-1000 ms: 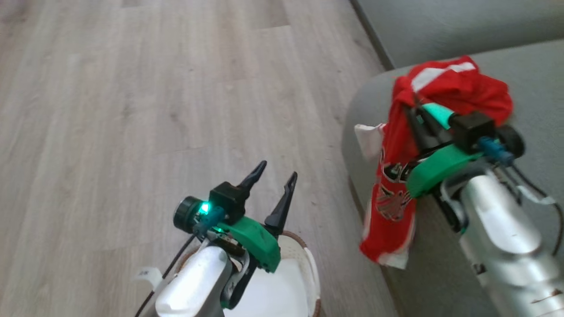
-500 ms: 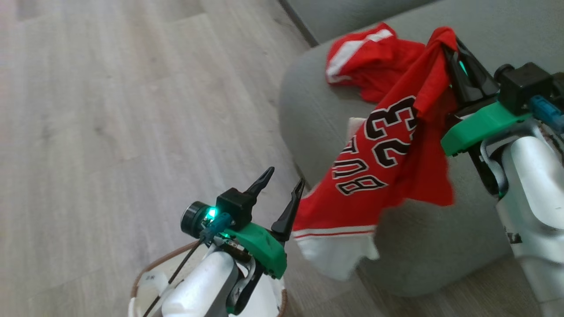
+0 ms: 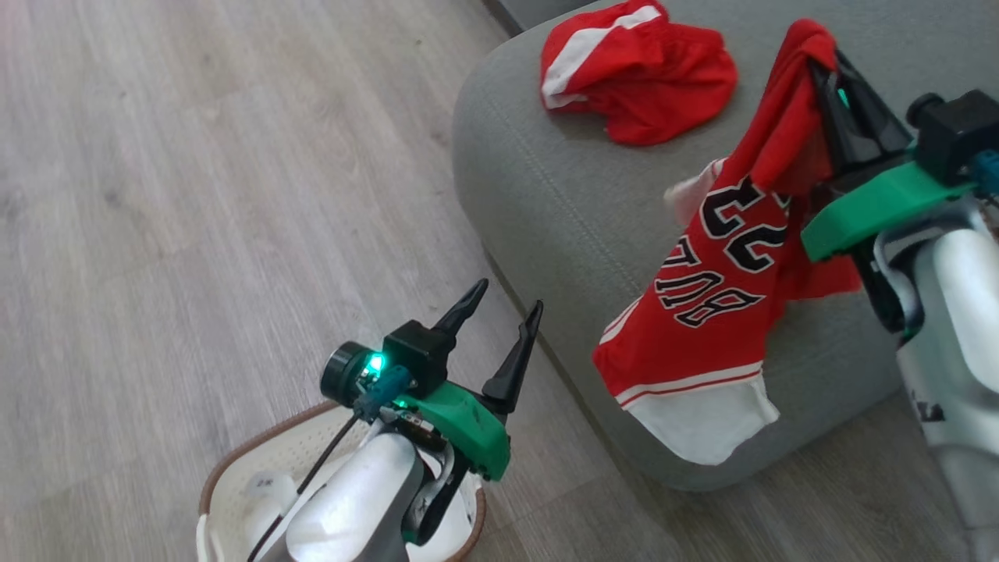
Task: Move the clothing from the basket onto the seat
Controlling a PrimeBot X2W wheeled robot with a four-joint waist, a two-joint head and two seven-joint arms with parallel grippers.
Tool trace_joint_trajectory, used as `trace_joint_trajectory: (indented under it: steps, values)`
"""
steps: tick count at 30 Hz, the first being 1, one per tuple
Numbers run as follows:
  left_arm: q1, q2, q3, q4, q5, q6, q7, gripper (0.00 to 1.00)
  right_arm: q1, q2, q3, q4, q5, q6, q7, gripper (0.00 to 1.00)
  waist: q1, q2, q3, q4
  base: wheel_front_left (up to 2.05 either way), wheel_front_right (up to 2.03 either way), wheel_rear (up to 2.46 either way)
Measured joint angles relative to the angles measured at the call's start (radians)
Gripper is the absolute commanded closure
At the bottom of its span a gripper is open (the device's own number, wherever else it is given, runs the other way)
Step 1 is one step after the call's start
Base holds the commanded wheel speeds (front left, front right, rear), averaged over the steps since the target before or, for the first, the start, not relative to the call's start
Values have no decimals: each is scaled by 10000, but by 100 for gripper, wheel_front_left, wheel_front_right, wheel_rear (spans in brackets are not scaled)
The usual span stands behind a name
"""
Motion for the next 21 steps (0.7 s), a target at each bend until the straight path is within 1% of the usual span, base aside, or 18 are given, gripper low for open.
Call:
trace_joint_trajectory:
  steps: [3, 6, 11, 12, 13, 14, 17, 21]
  values:
    - [0, 2, 48, -73, 36, 42, -6, 0, -332, -25, -173, 194, 0, 0, 54, 100, 0, 0, 161, 222, 0, 0, 0]
    - [-1, 6, 105, -142, 92, 73, -8, 0, -1012, -142, -345, 347, 21, 0, 102, 100, 0, 0, 410, 445, 0, 0, 0]
    - [-233, 61, 130, -251, 265, 65, -6, 0, -2766, -738, -713, 755, -31, 0, 100, 100, 0, 0, 1100, 825, 0, 0, 0]
    - [-338, 92, 128, -295, 291, 63, -6, 0, -3168, -876, -838, 897, -52, 0, 102, 100, 0, 0, 1269, 910, 0, 0, 0]
    - [-594, 150, 136, -489, 372, 61, 0, 0, -3941, -1275, -1026, 1177, -236, 0, 178, 100, 0, 0, 1637, 1081, 0, 0, 0]
    - [-752, 161, 134, -600, 420, 61, 6, 0, -4316, -1524, -1091, 1312, -414, 0, 209, 100, 0, 0, 1836, 1171, 0, 0, 0]
    - [-1208, 182, 121, -966, 573, 61, 25, 0, -5269, -2132, -1473, 1620, -930, 0, 305, 100, 0, 0, 2457, 1463, 0, 0, 0]
    - [-1685, 320, 119, -1402, 788, 65, 144, 0, -6407, -2775, -2266, 2084, -1655, 0, 570, 100, 1, 0, 3334, 1913, 0, 0, 0]
